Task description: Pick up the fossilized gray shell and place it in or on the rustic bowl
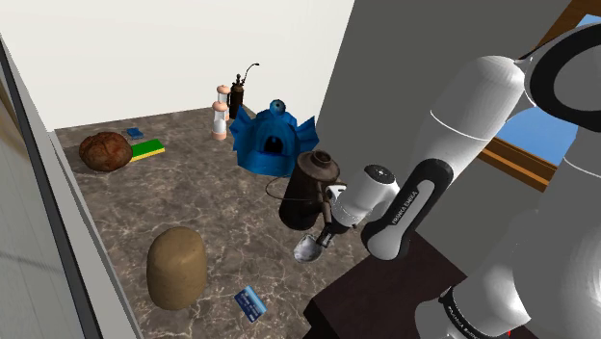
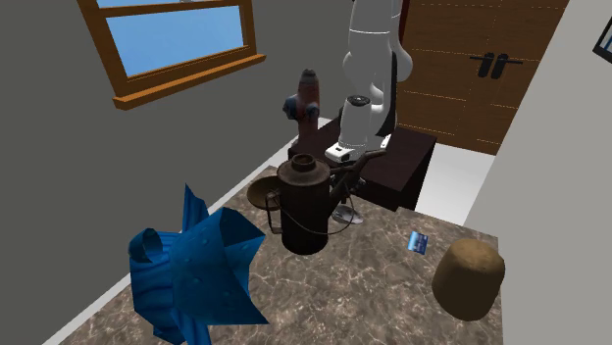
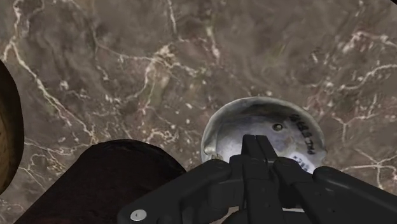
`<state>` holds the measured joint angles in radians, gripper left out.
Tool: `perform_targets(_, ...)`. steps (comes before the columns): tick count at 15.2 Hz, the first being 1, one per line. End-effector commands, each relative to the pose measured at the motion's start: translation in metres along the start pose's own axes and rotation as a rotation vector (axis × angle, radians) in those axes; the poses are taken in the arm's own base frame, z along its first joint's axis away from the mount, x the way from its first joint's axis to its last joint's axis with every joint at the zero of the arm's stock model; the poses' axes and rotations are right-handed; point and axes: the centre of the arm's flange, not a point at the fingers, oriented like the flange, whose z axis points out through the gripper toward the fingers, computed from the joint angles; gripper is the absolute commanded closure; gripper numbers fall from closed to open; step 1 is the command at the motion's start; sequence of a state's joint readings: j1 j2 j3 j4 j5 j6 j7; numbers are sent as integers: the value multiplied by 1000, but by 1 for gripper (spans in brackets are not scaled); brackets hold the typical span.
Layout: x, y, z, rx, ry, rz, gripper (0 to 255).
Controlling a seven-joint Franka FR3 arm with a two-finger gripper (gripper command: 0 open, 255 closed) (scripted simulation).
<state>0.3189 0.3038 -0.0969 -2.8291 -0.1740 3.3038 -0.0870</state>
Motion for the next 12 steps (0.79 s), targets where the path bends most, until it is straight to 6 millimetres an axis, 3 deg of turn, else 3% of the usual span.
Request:
perform_targets(1, 0, 0, 0, 0, 0, 0, 255)
perform_targets(3, 0, 0, 0, 0, 0, 0, 255)
perform_targets(4, 0, 0, 0, 0, 0, 0, 0)
perform_targets(7, 67, 34, 10, 61, -241, -37, 0)
perform_targets(8, 79, 40, 14, 72, -286, -44, 0)
perform_targets(12, 73, 39, 34, 72, -286, -44, 0)
